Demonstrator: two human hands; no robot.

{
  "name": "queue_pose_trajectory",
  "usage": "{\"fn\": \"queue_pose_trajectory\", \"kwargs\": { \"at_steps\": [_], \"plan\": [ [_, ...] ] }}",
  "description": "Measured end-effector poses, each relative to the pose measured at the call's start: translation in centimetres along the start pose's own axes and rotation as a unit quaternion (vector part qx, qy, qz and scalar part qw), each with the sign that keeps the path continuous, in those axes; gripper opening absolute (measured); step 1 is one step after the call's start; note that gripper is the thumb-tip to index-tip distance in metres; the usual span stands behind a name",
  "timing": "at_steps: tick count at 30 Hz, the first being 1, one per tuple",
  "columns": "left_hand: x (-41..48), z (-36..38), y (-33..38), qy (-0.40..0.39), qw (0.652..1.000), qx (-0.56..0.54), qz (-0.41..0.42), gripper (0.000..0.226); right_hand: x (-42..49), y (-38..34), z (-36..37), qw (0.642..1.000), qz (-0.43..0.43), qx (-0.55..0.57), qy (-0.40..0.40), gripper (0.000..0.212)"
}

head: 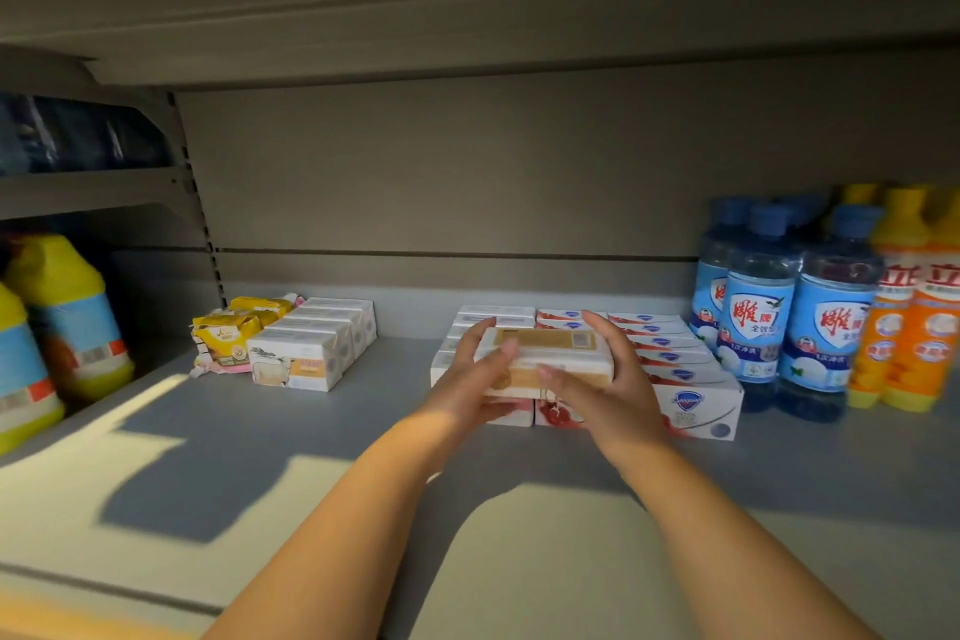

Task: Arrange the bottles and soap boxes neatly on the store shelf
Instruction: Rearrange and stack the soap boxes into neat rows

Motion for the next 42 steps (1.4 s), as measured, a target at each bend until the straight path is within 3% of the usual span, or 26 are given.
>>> {"fn": "queue_pose_trajectory", "kwargs": {
  "at_steps": [4, 9, 12, 15, 17, 18, 21, 25, 30, 34, 36, 38, 42],
  "plan": [
    [-1.1, 1.0, 1.0, -0.062, 0.983, 0.154, 0.08, 0.083, 0.3, 1.4, 0.2, 0.993, 0.066, 0.091, -0.019, 0.059],
    [-2.2, 1.9, 2.7, -0.091, 0.959, 0.165, 0.211, 0.081, 0.1, 1.2, 2.0, 0.954, 0.12, 0.246, -0.12, 0.049],
    [-2.7, 1.5, 4.2, -0.042, 0.945, 0.155, 0.286, 0.06, -0.1, 1.3, 2.7, 0.948, 0.136, 0.248, -0.147, 0.052],
    [-2.6, 0.7, 4.5, 0.005, 0.959, 0.065, 0.277, 0.032, -0.3, 1.1, 2.7, 0.97, 0.132, 0.163, -0.125, 0.044],
    [-1.8, -1.1, 3.9, 0.089, 0.971, 0.004, 0.223, 0.022, -0.4, 0.3, 2.4, 0.99, 0.07, 0.065, -0.102, 0.027],
    [-1.3, -1.6, 3.3, 0.106, 0.979, -0.037, 0.171, 0.025, -0.6, -0.2, 2.5, 0.994, 0.035, 0.034, -0.099, 0.029],
    [-0.4, -0.9, 0.5, 0.043, 0.982, -0.181, -0.023, 0.037, -1.2, -0.9, 3.0, 0.995, -0.02, 0.035, -0.094, 0.047],
    [-1.3, 0.6, -2.2, -0.041, 0.93, -0.264, -0.252, 0.04, -1.5, -1.9, 2.3, 0.995, -0.081, -0.048, -0.023, 0.064],
    [-2.8, 2.5, -3.7, -0.177, 0.888, -0.242, -0.349, 0.04, -2.6, -4.1, 2.0, 0.984, -0.149, -0.092, 0.02, 0.079],
    [-3.0, 3.0, -4.8, -0.187, 0.857, -0.276, -0.392, 0.043, -2.9, -4.5, 1.5, 0.982, -0.152, -0.111, 0.038, 0.069],
    [-3.1, 3.1, -5.0, -0.181, 0.862, -0.274, -0.386, 0.044, -2.9, -4.6, 1.4, 0.98, -0.161, -0.11, 0.044, 0.071],
    [-2.6, 2.8, -4.6, -0.153, 0.896, -0.244, -0.339, 0.046, -2.8, -4.7, 1.5, 0.98, -0.169, -0.096, 0.045, 0.072],
    [-0.5, 0.1, -0.2, -0.003, 0.984, -0.157, -0.086, 0.049, -2.0, -3.7, 1.4, 0.985, -0.166, -0.044, 0.032, 0.095]
  ]
}}
Point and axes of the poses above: each hand's wrist, its own x-axis towards the middle knuckle, its own z-axis out of the palm, y = z × x, the point moved 8 cm from there along x, towards the middle knuckle, and after that the axes turned 15 degrees about -x, right-handed, at the moved point
